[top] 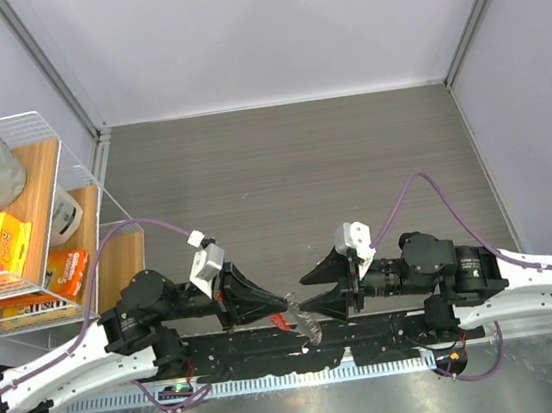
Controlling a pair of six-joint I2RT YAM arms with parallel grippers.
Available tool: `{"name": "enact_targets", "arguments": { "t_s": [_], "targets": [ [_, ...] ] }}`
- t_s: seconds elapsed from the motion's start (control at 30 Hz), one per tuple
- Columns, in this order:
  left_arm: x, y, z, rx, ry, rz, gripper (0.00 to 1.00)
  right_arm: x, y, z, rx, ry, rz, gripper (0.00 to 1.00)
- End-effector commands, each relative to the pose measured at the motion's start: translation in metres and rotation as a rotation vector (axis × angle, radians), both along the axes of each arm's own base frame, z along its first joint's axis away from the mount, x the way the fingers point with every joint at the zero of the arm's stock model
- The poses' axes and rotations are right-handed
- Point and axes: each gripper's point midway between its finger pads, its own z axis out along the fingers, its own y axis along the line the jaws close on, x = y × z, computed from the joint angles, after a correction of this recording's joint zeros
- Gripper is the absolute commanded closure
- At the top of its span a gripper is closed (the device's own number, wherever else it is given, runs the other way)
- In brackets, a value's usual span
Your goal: Put the keys on the keyring
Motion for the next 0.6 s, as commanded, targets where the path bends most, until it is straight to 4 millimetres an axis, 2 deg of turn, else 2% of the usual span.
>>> {"name": "enact_targets", "arguments": {
  "t_s": [0.0,0.17,0.3,0.43,0.57],
  "targets": [
    [-0.005,0.002,0.023,-0.078,-0.038,-0.023,1.00,-0.012,-0.002,0.032,0.058,-0.028,0.071,0.44],
    [-0.006,0.001,0.022,-0.077,-0.041,-0.032,1.00,-0.029,-0.002,0.040,0.053,-0.022,0.166,0.42],
    [-0.007,0.002,0.023,-0.078,-0.042,-0.033,1.00,-0.025,-0.001,0.038,0.035,-0.022,0.145,0.42],
    [-0.006,0.003,0.021,-0.072,-0.039,-0.027,1.00,-0.015,-0.001,0.028,-0.001,-0.018,0.086,0.42],
    [-0.002,0.003,0.013,-0.045,-0.033,-0.001,1.00,-0.008,-0.001,0.006,-0.073,0.009,0.042,0.42]
  ]
}}
